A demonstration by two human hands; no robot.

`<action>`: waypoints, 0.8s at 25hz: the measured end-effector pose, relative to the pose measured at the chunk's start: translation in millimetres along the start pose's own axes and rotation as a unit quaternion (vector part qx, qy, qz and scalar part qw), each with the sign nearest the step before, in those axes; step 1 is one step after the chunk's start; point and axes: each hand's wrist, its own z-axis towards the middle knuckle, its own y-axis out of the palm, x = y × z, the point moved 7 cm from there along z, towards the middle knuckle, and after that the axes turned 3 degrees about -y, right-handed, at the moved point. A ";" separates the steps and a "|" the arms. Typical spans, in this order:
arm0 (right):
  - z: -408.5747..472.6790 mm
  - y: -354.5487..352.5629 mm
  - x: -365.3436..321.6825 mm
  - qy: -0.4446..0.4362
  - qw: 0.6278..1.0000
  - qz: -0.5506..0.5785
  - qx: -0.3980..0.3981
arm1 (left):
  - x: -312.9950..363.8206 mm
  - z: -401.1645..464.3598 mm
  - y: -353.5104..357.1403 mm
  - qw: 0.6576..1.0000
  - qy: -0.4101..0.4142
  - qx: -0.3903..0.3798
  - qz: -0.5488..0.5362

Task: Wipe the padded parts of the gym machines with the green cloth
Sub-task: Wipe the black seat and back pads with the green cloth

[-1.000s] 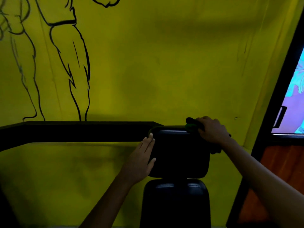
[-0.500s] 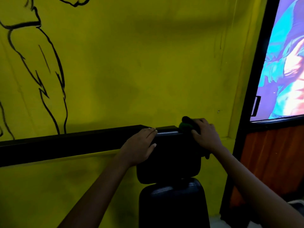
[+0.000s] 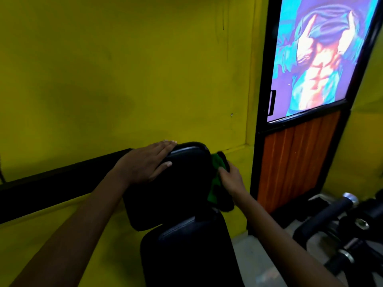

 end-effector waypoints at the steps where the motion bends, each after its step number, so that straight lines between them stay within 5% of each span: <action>1: 9.3 -0.4 -19.3 -0.022 1.000 0.009 0.006 | -1.2 -0.5 -0.1 1.000 -0.010 -0.001 -0.009; 6: 14.2 0.7 -72.1 -0.138 0.989 -0.046 0.010 | -3.9 -1.2 -0.1 0.999 -0.026 -0.002 -0.028; 15: -68.2 29.9 50.7 0.191 0.976 0.096 -0.043 | -1.9 -2.3 -7.5 0.999 -0.038 0.007 -0.017; 20: -98.2 50.3 43.5 0.177 0.975 0.122 0.061 | -2.6 -1.8 -3.5 0.999 -0.040 0.008 -0.011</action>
